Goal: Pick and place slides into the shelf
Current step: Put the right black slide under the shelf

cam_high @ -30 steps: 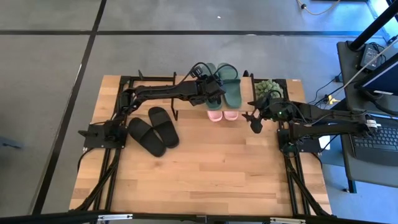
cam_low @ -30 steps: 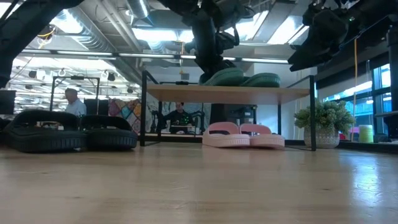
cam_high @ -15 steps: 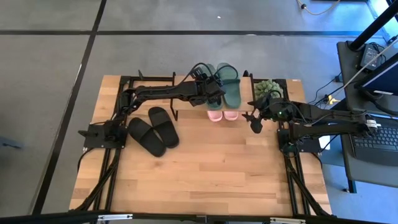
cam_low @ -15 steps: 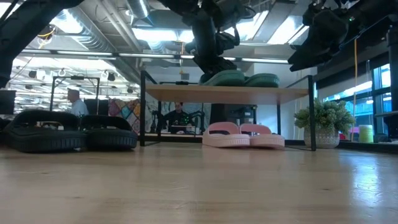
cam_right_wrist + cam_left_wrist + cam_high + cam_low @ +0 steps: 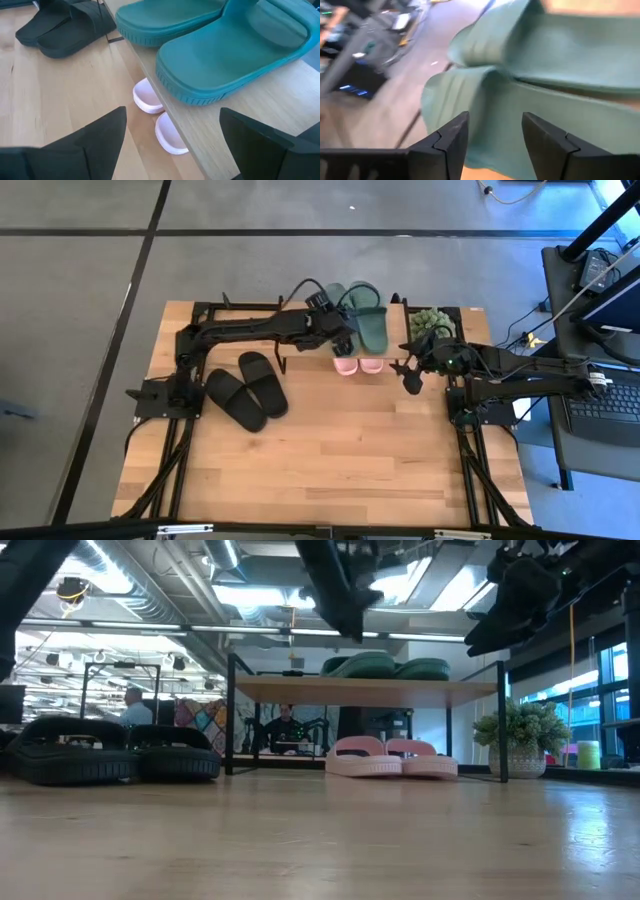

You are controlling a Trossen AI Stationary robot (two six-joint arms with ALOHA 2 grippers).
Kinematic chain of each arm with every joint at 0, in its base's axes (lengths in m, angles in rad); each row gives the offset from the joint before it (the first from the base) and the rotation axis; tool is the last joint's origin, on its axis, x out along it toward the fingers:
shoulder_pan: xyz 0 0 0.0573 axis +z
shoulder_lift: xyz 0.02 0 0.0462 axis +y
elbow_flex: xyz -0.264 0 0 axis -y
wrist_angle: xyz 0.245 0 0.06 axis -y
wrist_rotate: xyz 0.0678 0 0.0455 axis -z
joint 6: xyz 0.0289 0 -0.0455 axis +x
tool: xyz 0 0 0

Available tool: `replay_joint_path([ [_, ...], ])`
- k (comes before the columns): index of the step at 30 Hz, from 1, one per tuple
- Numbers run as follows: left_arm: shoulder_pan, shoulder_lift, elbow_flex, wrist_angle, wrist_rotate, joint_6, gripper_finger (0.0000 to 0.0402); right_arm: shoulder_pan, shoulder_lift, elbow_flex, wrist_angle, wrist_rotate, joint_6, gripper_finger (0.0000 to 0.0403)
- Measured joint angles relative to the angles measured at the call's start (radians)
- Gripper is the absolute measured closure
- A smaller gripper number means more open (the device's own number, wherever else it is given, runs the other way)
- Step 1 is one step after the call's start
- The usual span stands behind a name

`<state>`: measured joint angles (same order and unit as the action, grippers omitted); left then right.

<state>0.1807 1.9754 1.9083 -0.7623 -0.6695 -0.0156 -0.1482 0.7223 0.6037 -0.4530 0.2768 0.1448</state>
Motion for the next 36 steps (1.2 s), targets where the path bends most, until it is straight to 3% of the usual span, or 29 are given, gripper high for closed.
replay_joint_path([
  [4,-0.026,-0.077,0.0,-0.085,0.087,-0.034,0.0226,0.0,0.0,0.0,-0.022,0.0,0.0,0.0083],
  [9,-0.083,-0.146,-0.009,-0.205,0.102,-0.06,0.0226,0.0,0.0,0.0,-0.054,0.0,0.003,0.0083],
  [16,-0.214,-0.219,-0.174,-0.264,0.108,-0.091,0.0226,0.0,0.0,0.0,-0.055,0.0,-0.02,0.0083],
  [24,-0.341,-0.315,-0.421,-0.388,-0.056,-0.473,0.0226,0.001,0.0,0.0,-0.053,0.0,-0.022,0.0083],
  [36,-0.513,-0.359,-0.695,-0.376,-0.151,-0.772,0.0226,0.001,0.0,0.0,-0.034,0.0,-0.019,0.0083],
])
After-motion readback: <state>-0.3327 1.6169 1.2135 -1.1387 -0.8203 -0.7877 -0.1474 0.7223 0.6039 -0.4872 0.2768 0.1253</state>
